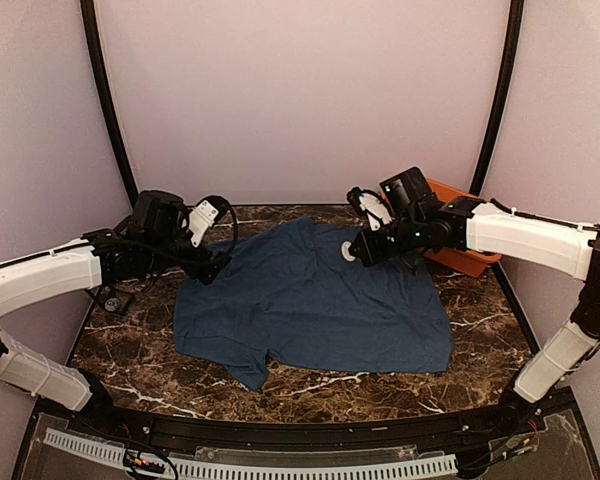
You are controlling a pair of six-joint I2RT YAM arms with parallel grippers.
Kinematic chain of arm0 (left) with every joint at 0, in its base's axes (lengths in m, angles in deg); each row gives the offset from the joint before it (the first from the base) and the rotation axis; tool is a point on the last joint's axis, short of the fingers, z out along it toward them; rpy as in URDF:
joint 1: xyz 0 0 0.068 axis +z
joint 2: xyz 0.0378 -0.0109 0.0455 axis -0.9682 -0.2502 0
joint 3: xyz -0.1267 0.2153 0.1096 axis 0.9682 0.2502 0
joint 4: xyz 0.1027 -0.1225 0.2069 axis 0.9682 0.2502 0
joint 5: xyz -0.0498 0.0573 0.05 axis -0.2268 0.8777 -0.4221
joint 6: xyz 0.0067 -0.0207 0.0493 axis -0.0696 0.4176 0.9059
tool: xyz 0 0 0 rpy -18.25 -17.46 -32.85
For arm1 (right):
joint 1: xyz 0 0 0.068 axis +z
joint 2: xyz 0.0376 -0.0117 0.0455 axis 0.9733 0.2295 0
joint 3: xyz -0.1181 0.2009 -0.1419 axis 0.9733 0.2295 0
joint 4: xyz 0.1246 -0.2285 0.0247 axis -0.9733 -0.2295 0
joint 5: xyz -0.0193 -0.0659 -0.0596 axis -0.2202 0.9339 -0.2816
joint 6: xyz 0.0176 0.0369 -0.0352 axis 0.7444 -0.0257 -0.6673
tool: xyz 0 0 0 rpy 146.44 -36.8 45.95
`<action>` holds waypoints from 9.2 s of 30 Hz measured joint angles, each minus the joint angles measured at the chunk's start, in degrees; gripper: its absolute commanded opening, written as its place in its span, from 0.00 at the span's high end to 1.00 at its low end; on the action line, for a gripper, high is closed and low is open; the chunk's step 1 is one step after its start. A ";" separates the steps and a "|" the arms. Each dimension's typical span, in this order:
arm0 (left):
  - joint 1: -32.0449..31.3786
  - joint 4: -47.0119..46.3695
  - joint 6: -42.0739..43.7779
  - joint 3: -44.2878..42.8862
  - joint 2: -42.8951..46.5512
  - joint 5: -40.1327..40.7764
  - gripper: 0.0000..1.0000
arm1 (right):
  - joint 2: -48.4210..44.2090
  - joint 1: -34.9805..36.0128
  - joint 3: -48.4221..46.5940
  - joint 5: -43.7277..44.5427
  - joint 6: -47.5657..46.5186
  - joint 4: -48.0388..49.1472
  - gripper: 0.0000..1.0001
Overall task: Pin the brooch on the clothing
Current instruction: Pick up the flattened clothing from the center of the board, then cross the brooch on the flattened clothing.
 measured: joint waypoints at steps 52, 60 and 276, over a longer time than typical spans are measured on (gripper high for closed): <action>7.28 4.13 3.65 -1.75 -9.46 -17.79 0.03 | 23.10 4.50 -34.07 14.78 2.64 -9.77 1.00; 7.28 4.07 3.34 -1.09 -10.54 -16.15 0.05 | 26.03 5.25 -34.93 11.32 6.67 -9.14 1.00; -4.70 5.57 6.71 -2.25 -16.76 -17.73 0.99 | 44.72 9.14 -43.56 -23.32 34.99 -14.10 1.00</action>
